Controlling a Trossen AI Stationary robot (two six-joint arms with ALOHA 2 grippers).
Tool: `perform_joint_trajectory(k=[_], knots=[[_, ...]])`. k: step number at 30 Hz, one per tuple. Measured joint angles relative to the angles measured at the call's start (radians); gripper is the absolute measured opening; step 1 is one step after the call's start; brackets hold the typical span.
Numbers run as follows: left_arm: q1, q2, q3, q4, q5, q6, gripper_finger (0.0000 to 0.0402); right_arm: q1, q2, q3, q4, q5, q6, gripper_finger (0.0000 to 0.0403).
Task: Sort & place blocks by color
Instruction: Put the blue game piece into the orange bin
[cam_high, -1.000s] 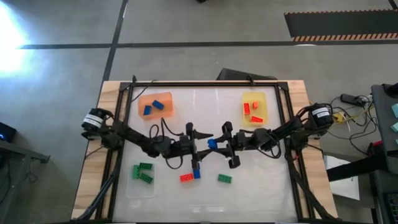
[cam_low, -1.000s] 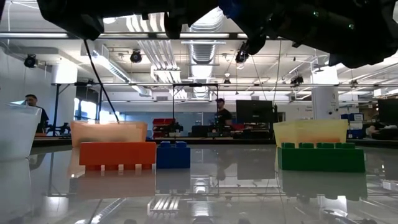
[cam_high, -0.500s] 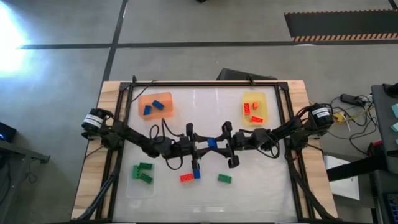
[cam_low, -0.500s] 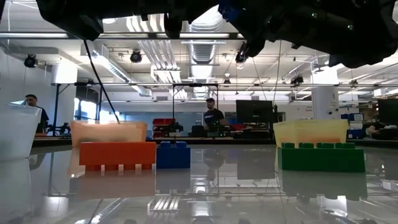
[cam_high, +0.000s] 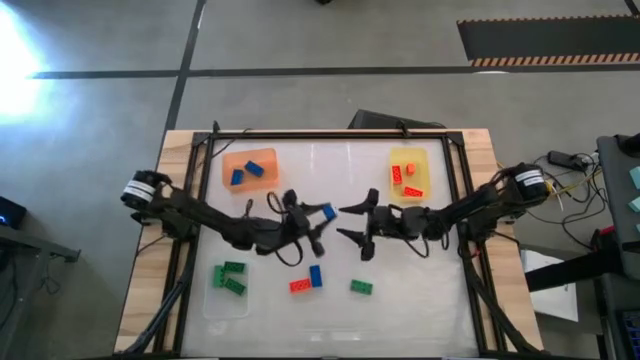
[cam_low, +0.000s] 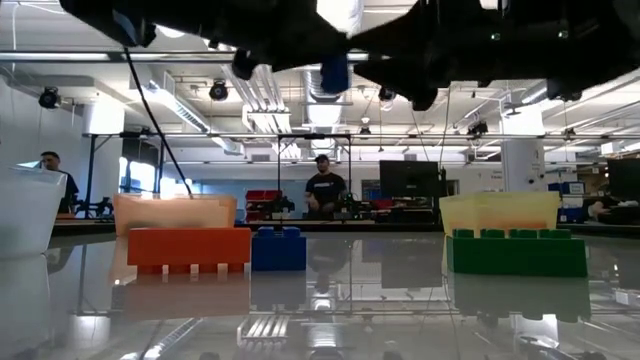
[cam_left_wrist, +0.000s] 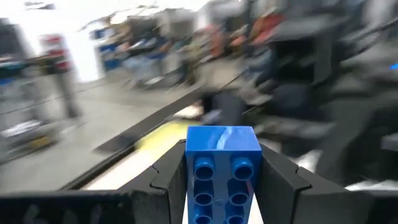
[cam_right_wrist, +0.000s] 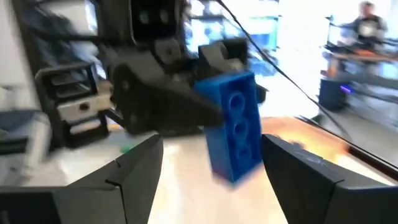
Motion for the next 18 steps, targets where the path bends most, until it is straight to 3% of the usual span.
perform_joint_trajectory(k=[3, 8, 11, 14, 18], knots=[[0.01, -0.081, 0.0, -0.22, -0.094, -0.047, 0.0125, 0.0, -0.084, 0.0, -0.184, 0.104, -0.001, 0.0258], [0.086, -0.254, 0.01, -0.716, -0.102, -0.261, 0.0125, 0.0, -0.238, 0.012, -0.477, 0.201, -0.007, 0.0246], [0.181, -0.345, 0.029, -1.077, -0.101, -0.439, 0.0125, 0.0, -0.314, 0.022, -0.567, 0.229, -0.023, 0.0238], [0.31, -0.401, 0.046, -1.365, -0.043, -0.582, 0.0125, 0.0, -0.377, 0.03, -0.58, 0.244, -0.061, 0.0232], [0.505, -0.418, 0.056, -1.548, 0.15, -0.613, 0.0125, 0.0, -0.438, 0.035, -0.58, 0.245, -0.121, 0.0228]])
